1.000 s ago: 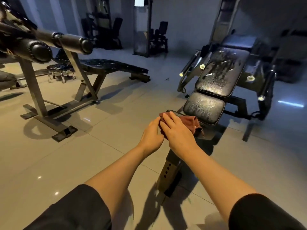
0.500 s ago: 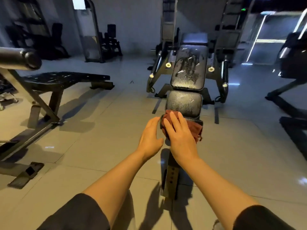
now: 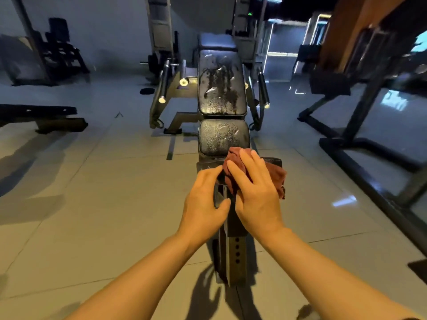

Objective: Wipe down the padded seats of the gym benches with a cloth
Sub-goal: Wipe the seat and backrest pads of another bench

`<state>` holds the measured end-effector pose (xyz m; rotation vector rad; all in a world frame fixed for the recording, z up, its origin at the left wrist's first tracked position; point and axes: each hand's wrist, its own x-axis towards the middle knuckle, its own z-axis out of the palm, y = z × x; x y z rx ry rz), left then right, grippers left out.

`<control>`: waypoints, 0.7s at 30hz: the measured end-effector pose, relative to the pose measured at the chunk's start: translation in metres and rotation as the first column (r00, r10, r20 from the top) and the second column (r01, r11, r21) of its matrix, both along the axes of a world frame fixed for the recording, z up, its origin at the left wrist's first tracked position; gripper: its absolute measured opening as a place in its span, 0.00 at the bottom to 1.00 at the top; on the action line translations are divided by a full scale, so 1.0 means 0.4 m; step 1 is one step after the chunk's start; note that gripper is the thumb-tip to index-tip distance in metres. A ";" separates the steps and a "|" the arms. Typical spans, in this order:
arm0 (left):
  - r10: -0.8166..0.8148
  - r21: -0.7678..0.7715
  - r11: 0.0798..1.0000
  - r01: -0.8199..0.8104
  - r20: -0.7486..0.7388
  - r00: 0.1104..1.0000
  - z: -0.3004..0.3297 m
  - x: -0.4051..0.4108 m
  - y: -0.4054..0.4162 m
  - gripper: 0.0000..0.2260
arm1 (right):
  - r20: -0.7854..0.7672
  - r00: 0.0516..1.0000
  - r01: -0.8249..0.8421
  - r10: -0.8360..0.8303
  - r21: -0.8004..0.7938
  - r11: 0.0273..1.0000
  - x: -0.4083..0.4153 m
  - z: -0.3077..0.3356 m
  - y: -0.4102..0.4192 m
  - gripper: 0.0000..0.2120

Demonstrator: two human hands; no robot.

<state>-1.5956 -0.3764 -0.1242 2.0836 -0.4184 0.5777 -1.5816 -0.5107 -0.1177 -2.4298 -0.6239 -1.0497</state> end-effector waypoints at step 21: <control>0.009 0.026 1.000 -0.009 0.013 1.000 0.004 -0.012 -0.011 0.25 | -0.150 0.986 0.065 -0.069 -0.027 0.998 -0.041 -0.011 -0.010 0.34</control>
